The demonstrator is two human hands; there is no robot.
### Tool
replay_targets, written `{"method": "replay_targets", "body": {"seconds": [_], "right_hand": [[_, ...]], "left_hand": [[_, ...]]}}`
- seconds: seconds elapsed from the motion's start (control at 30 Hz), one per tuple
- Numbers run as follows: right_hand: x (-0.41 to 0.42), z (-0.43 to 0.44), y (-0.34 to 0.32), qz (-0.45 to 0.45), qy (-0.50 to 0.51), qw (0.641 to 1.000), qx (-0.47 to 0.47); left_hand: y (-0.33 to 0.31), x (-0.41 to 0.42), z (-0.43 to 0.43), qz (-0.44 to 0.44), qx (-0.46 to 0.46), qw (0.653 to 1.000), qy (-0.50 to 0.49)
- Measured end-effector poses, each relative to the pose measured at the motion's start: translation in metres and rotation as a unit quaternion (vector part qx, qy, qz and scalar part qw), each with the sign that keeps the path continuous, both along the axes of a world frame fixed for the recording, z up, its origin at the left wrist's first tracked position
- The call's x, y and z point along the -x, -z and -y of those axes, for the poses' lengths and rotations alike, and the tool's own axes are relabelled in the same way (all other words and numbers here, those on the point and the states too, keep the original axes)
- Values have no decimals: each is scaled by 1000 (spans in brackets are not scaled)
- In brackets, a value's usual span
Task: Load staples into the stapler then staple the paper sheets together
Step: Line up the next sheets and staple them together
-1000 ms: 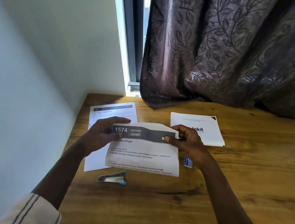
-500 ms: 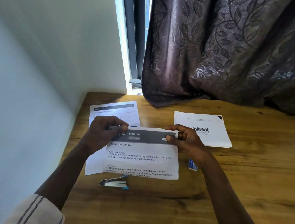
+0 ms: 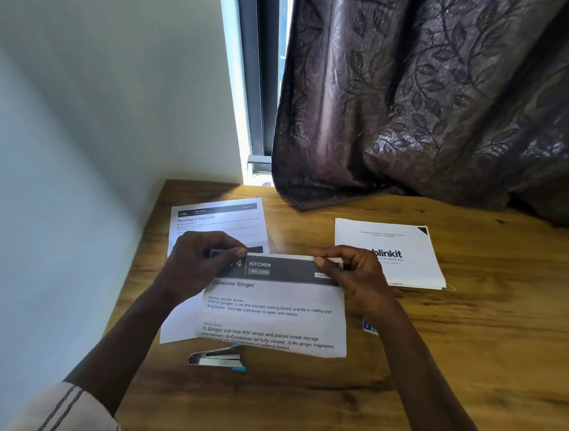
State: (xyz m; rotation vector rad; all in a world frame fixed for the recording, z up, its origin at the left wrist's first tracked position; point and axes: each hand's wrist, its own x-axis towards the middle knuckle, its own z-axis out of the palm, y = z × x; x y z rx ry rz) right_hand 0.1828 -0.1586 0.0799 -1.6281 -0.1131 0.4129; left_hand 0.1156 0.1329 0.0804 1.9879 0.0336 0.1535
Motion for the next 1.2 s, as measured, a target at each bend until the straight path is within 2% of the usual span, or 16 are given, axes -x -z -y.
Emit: {"method": "replay_targets", "body": {"seconds": [0.23,0.8,1.03,1.2], "right_hand": [[-7,3,2,-9,16,999,26],[-18,-13,34,-29,-4,999,22],[-28,-6,41,-60,-33,995,75],[-32,-26,54,12,37,975,217]], "left_hand": [[1,-1,-5,-45,39,996,72],[32,-13,-25,-65,-48,997,13],[48,-15,-29,-83,-105,989,-57],[53,-24,-14,-84,-183,973,-110]]}}
